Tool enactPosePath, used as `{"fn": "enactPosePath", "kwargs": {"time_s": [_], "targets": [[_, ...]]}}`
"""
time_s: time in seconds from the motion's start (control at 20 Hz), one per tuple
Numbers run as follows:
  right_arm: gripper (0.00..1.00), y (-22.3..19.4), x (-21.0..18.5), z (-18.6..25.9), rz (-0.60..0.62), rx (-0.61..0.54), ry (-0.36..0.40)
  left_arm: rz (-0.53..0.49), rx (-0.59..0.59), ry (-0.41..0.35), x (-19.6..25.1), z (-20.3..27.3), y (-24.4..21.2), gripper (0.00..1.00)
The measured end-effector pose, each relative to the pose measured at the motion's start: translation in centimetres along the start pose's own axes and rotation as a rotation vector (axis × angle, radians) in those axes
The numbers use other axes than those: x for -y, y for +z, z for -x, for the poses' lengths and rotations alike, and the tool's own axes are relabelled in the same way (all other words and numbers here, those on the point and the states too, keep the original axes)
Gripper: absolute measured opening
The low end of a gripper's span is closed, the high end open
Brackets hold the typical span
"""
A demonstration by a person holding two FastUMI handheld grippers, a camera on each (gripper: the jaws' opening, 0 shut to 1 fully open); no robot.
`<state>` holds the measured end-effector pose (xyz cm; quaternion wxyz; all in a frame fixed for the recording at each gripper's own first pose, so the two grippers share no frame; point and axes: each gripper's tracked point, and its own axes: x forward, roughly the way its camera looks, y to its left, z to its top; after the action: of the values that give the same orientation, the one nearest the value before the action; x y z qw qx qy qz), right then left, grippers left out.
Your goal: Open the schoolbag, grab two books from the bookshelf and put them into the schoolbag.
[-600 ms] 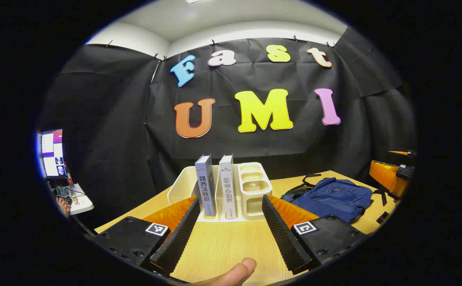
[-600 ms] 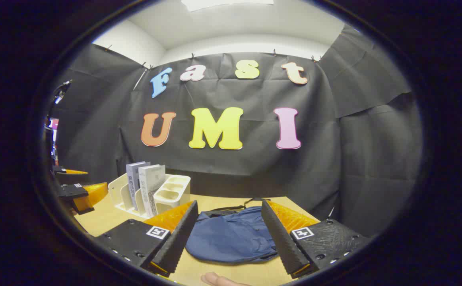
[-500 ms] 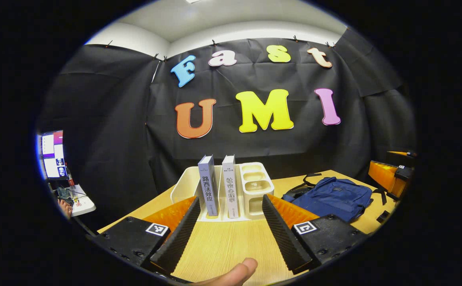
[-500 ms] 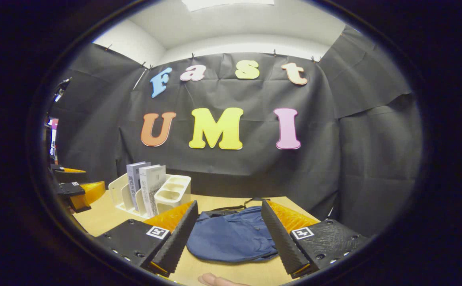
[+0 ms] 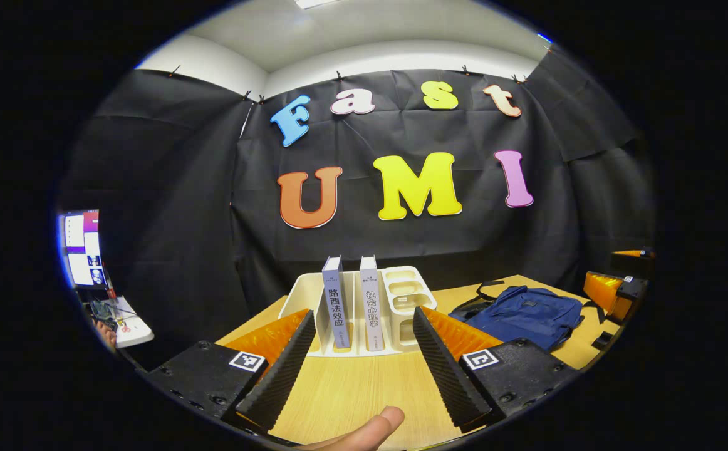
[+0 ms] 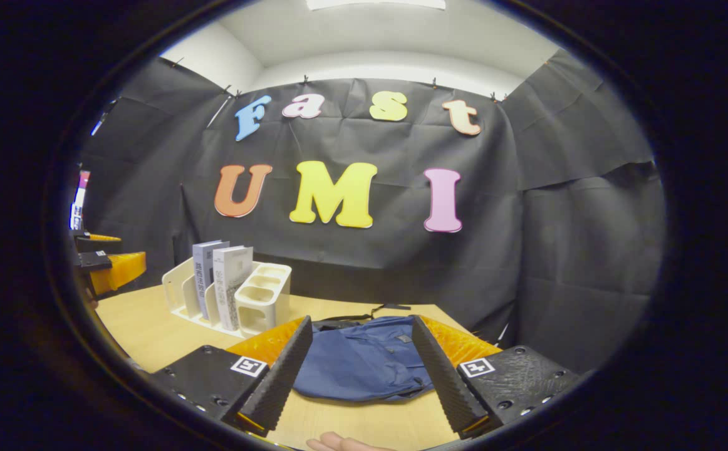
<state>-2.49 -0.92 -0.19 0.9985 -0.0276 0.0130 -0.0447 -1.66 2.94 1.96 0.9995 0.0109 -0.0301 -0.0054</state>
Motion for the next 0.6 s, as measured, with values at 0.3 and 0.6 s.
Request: {"fn": "enactPosePath", "kwargs": {"time_s": [0.3,0.6], "targets": [[0.95,-1.0,-0.2,-0.4,-0.011,-0.042,0.001,0.002,-0.012,-0.008,0.2,-0.4,-0.5,0.99],[0.96,-2.2,0.1,-1.1,-0.007,-0.074,-0.009,-0.001,-0.031,-0.001,-0.1,-0.7,-1.0,0.99]]}}
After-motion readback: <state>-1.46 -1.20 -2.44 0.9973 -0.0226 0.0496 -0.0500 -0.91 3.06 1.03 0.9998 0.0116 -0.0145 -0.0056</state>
